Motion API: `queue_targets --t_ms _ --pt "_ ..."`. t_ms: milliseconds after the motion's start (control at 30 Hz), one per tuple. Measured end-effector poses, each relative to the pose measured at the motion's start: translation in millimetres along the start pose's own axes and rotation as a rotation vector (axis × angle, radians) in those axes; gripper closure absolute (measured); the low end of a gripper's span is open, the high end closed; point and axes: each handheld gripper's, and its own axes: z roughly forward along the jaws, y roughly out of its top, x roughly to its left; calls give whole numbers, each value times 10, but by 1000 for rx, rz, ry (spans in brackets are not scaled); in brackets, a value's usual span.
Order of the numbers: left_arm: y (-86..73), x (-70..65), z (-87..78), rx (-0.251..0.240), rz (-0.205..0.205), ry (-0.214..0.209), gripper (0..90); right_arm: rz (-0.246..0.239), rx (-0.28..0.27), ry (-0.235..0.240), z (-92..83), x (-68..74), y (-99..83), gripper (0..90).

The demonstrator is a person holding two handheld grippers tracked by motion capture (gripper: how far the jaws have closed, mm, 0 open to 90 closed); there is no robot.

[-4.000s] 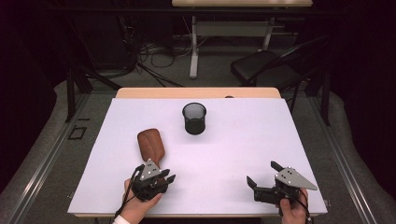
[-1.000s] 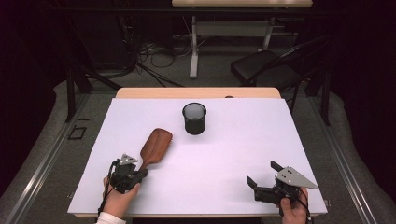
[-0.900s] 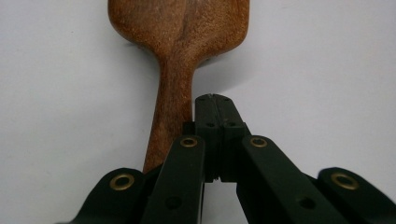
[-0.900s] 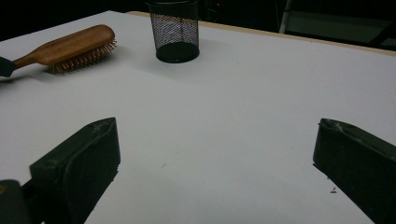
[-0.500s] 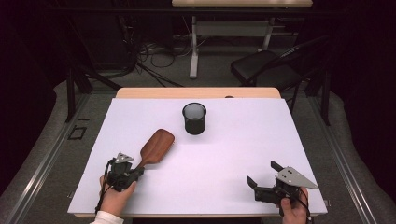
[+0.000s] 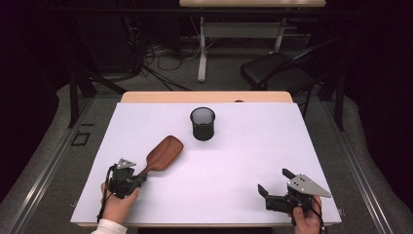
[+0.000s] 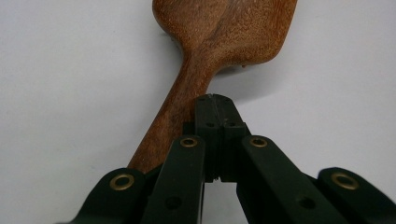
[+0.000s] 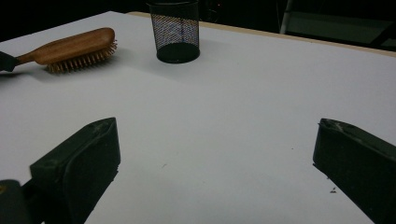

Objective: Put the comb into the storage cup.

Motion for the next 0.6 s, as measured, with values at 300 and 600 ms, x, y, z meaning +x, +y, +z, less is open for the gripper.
queue_targets --t_ms 300,600 --pt "0 16 -2 -5 -8 3 898 0 1 1 0 0 0 5" --pt "0 -5 -13 -6 -3 -9 896 -1 1 0 -1 1 0 5"
